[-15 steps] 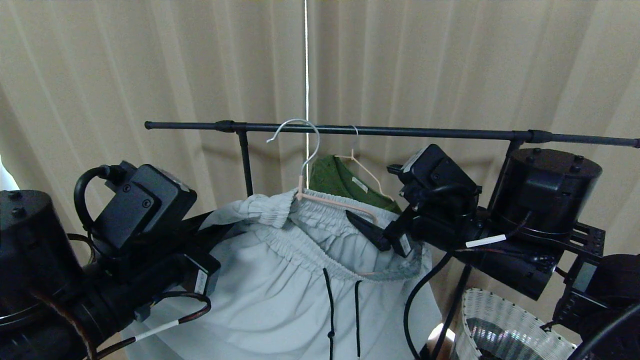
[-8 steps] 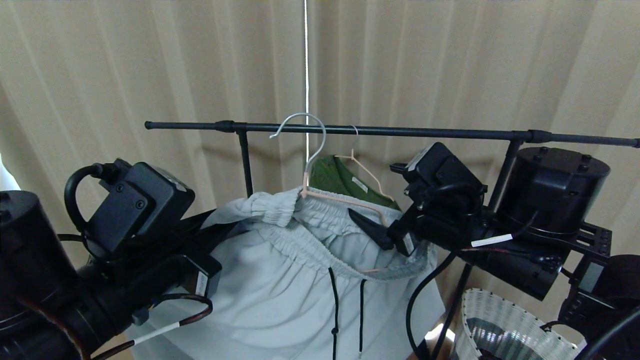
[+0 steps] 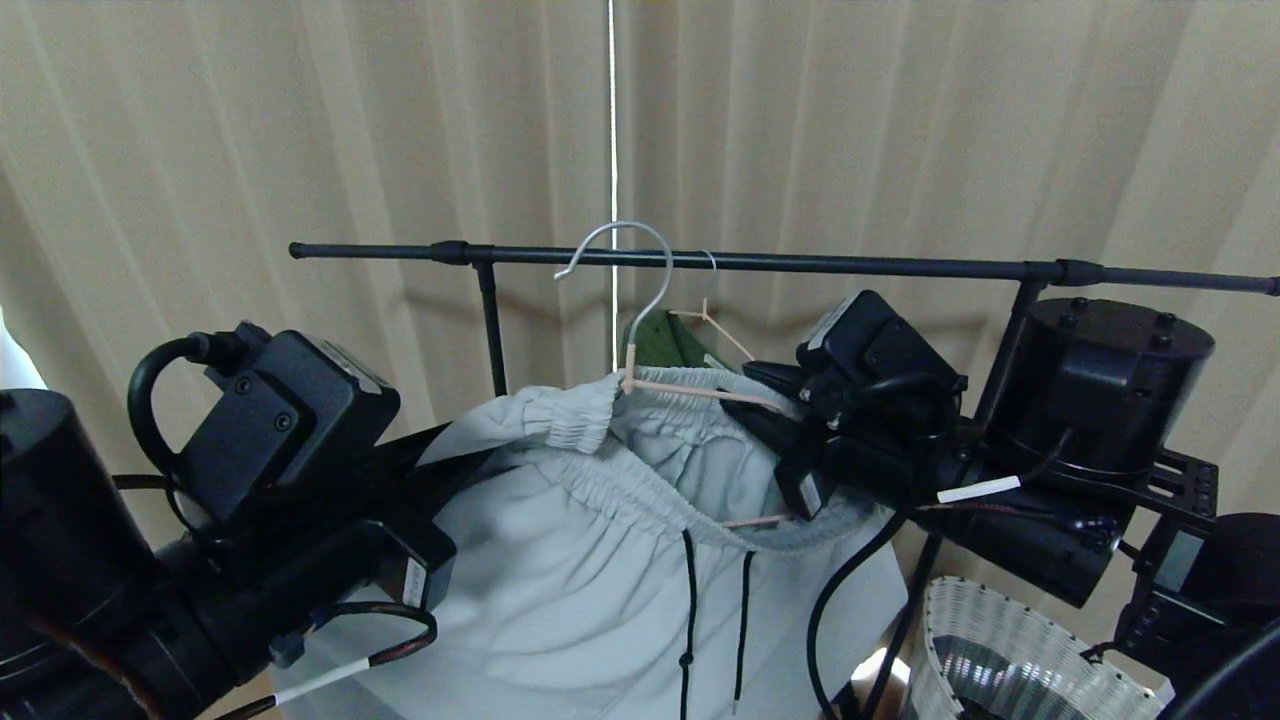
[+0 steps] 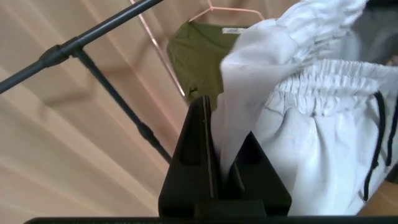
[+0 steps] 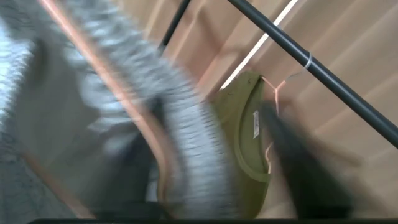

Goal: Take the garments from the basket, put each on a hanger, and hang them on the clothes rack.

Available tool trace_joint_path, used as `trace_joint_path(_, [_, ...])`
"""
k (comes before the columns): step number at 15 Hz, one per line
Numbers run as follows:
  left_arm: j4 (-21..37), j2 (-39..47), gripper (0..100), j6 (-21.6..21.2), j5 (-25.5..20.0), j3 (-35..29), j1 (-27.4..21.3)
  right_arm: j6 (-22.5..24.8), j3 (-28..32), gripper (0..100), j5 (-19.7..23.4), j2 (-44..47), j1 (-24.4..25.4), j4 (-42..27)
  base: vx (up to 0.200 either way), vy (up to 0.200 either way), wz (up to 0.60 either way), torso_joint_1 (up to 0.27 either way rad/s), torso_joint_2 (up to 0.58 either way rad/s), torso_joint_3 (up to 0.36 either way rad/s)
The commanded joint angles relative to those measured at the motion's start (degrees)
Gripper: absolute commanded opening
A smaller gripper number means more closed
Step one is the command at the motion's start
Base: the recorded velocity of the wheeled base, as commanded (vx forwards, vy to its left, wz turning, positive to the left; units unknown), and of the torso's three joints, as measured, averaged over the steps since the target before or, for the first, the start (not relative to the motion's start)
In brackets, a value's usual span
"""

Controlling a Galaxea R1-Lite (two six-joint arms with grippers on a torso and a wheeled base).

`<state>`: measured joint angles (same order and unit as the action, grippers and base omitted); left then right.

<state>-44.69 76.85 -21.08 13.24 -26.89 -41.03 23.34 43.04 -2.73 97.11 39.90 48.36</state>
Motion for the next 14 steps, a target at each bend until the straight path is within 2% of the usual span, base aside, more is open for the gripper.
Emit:
trace_joint_path(1, [0.0,0.0,0,0.0,0.3,0.0,0.0,0.0,-0.1,0,-0.3,0.0,-0.1,0.0,0.000,0.000,0.00,0.000,0.00,0.000])
trace_joint_path(7, [0.0,-0.6,0,-0.1,0.2,0.5,0.1,0.0,-0.3,0,-0.3,-1.1,-0.1,0.0,0.000,0.000,0.00,0.000,0.00,0.000])
trace_joint_path(8, [0.0,-0.8,100,-0.1,-0.1,0.8,0.1,0.0,-0.6,0,-0.3,-1.7,-0.1,0.0,0.000,0.000,0.00,0.000,0.00,0.000])
trace_joint_path(10, [0.0,-2.1,100,0.2,0.0,1.1,0.1,0.0,-1.5,0,-0.4,-3.6,-1.1,-0.1,0.000,0.000,0.00,0.000,0.00,0.000])
trace_joint_path(12, [0.1,-6.0,100,0.4,-0.1,3.7,0.5,-0.1,-2.8,0,-0.3,-5.9,-5.1,0.0,0.000,0.000,0.00,0.000,0.00,0.000])
trace_joint_path(14, [0.1,-8.2,100,0.3,-0.1,5.8,0.4,-0.1,-3.3,0,-0.3,-7.3,-6.6,0.0,0.000,0.000,0.00,0.000,0.00,0.000])
